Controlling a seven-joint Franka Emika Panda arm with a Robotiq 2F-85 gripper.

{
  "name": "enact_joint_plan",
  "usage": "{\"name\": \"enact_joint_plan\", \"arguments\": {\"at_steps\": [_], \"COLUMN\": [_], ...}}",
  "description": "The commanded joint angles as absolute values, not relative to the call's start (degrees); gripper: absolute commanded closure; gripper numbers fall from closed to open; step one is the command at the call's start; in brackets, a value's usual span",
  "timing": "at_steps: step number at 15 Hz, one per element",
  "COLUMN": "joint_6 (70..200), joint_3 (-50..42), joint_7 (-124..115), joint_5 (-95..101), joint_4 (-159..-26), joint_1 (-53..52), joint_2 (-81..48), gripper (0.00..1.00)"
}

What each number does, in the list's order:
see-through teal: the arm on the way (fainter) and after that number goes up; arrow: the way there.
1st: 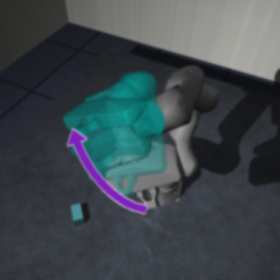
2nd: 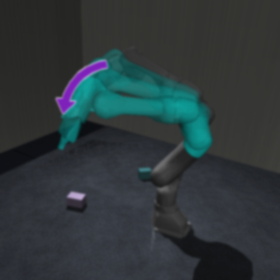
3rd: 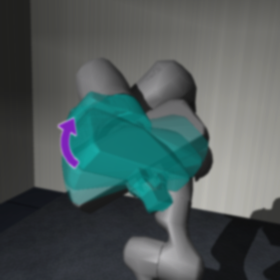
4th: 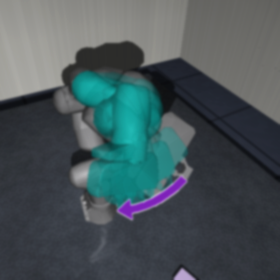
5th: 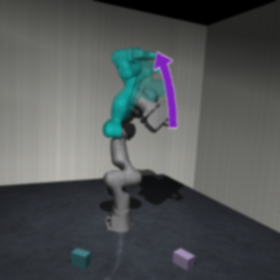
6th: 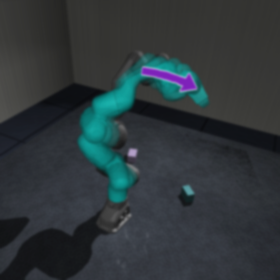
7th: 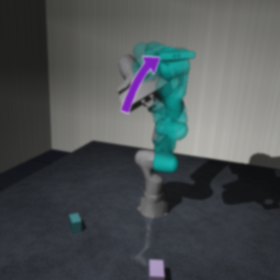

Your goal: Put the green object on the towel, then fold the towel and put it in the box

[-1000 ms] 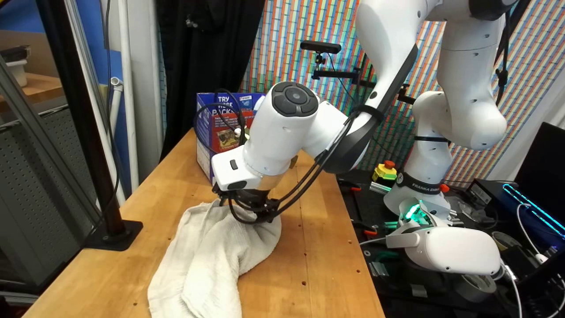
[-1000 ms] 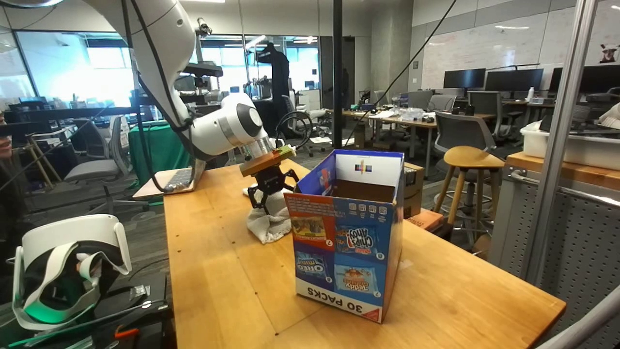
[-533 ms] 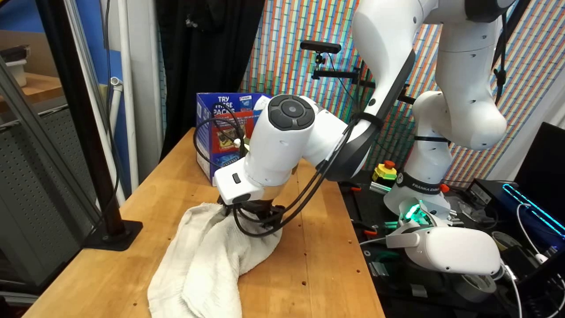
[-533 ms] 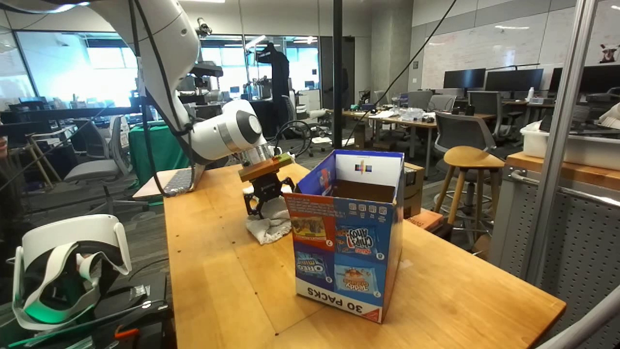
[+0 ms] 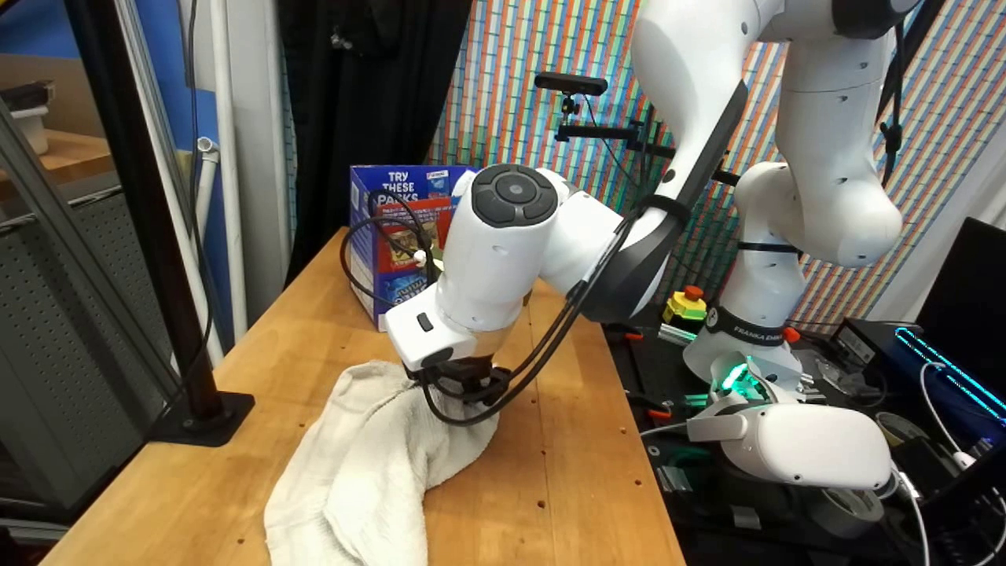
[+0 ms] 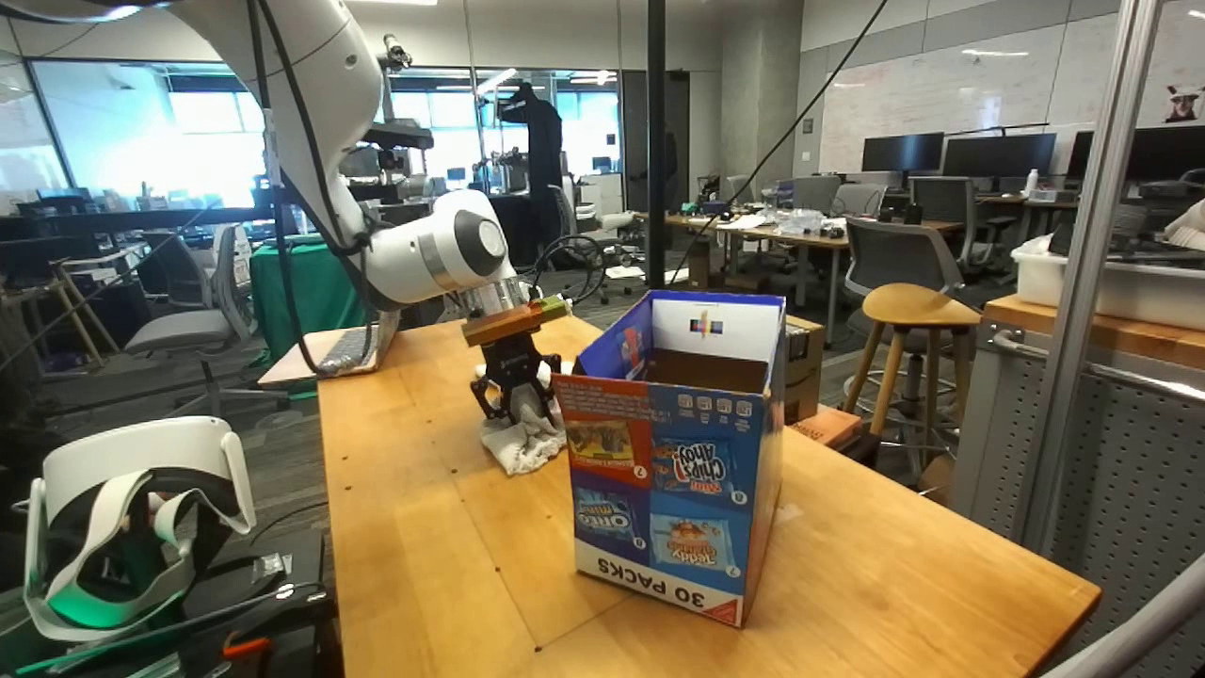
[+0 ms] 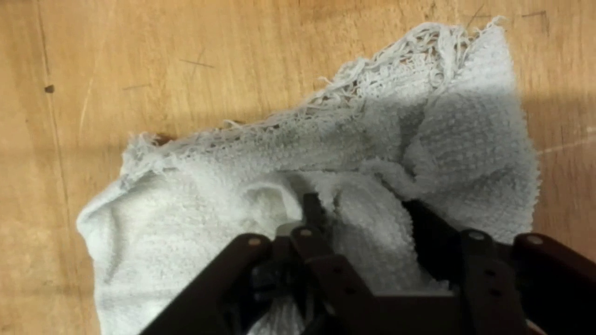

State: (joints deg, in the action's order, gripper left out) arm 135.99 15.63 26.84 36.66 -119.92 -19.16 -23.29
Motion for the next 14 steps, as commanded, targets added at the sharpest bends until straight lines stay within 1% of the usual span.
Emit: {"name": "enact_joint_plan", "arguments": {"at_steps": [1, 2, 3, 4, 5, 6, 7, 14], "joint_6": [132.6, 131.8, 130.6, 130.5, 129.6, 128.6, 127.7, 125.5], "joint_3": [17.4, 17.8, 18.1, 18.8, 18.7, 18.9, 18.9, 21.9], "joint_7": [31.6, 32.8, 33.9, 36.1, 36.4, 36.8, 36.4, 37.1], "joint_5": [32.3, 30.9, 29.7, 27.8, 27.1, 26.2, 25.9, 20.8], "joint_4": [-120.5, -121.2, -121.6, -122.8, -123.3, -124.2, -125.3, -133.8], "joint_1": [-17.6, -17.4, -17.3, -16.7, -16.9, -17.1, -17.5, -17.8], "joint_2": [-22.1, -21.1, -20.6, -19.5, -18.9, -18.1, -17.4, -11.7], "gripper": [0.84, 0.92, 0.95, 0.96, 0.93, 0.94, 0.93, 0.93]}}
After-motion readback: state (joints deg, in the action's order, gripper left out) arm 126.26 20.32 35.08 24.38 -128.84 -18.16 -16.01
